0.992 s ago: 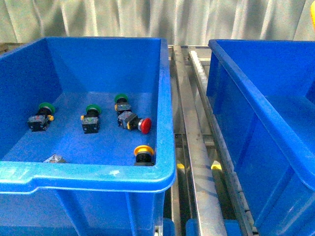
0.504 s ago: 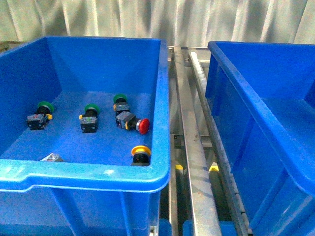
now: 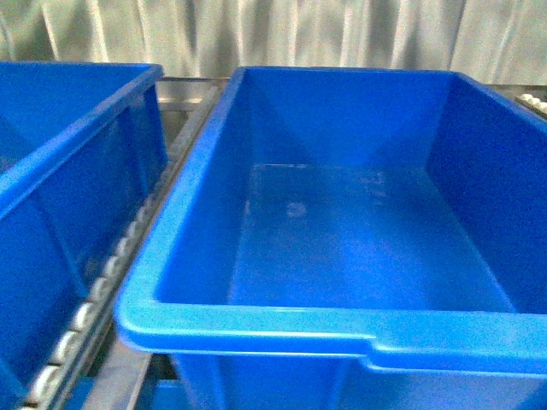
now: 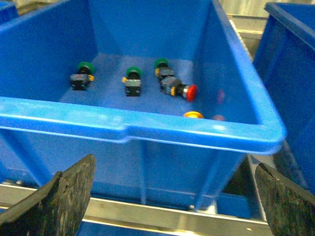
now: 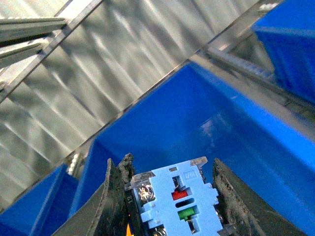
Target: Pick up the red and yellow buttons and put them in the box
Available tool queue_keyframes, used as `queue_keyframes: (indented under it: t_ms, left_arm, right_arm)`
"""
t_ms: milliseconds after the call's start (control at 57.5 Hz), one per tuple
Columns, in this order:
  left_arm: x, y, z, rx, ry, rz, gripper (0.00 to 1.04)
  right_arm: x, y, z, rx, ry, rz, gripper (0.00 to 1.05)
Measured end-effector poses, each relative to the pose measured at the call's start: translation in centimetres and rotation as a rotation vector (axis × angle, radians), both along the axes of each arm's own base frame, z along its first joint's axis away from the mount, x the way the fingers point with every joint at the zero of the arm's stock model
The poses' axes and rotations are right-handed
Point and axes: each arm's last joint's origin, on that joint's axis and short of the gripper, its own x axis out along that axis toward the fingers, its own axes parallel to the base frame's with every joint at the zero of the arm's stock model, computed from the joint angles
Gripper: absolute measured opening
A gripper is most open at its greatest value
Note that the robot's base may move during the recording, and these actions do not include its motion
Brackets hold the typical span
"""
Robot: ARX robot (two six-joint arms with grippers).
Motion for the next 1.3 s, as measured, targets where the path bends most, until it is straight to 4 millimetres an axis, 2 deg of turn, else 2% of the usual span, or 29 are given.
queue_keyframes:
  t_ms: [278, 365, 539, 661, 731, 800, 870, 974, 1183, 1305]
  left_arm:
    - [0.0, 0.0, 0.0, 0.0, 0.0, -0.001, 0.97]
    - [0.0, 0.0, 0.0, 0.0, 0.0, -0.004, 0.97]
    - [0.0, 0.0, 0.0, 0.0, 0.0, -0.002, 0.97]
    - [0.0, 0.0, 0.0, 0.0, 0.0, -0.001, 0.97]
    - [0.0, 0.0, 0.0, 0.0, 0.0, 0.0, 0.97]
    - [0.0, 0.0, 0.0, 0.0, 0.0, 0.0, 0.97]
    - [0.0, 0.0, 0.0, 0.0, 0.0, 0.0, 0.97]
    - [0.0, 0.0, 0.0, 0.0, 0.0, 0.0, 0.97]
    - [0.0, 0.0, 0.0, 0.0, 0.0, 0.0, 0.97]
    - [0.0, 0.0, 0.0, 0.0, 0.0, 0.0, 0.97]
  right_arm:
    - [0.4, -3.0, 0.2, -0.015, 0.007, -0.051, 0.4]
    - [1.2, -4.1, 1.5, -0.079, 0.002, -0.048, 0.4]
    - [4.3, -8.5, 5.1, -0.164, -0.024, -0.119, 0.4]
    - [7.3, -12.0, 5.4, -0.196, 0.026, -0.165, 0.39]
    - [9.7, -14.5, 4.0, -0.214, 0.113, -0.212, 0.39]
    - [12.4, -15.9, 1.9, -0.228, 0.219, -0.219, 0.39]
    - [13.8, -16.3, 0.2, -0.234, 0.283, -0.207, 0.39]
    - [16.1, -16.5, -3.8, -0.259, 0.43, -0.171, 0.39]
    - [17.7, -16.5, -8.0, -0.307, 0.558, -0.137, 0.39]
    - [18.3, -16.4, -9.4, -0.365, 0.551, -0.091, 0.39]
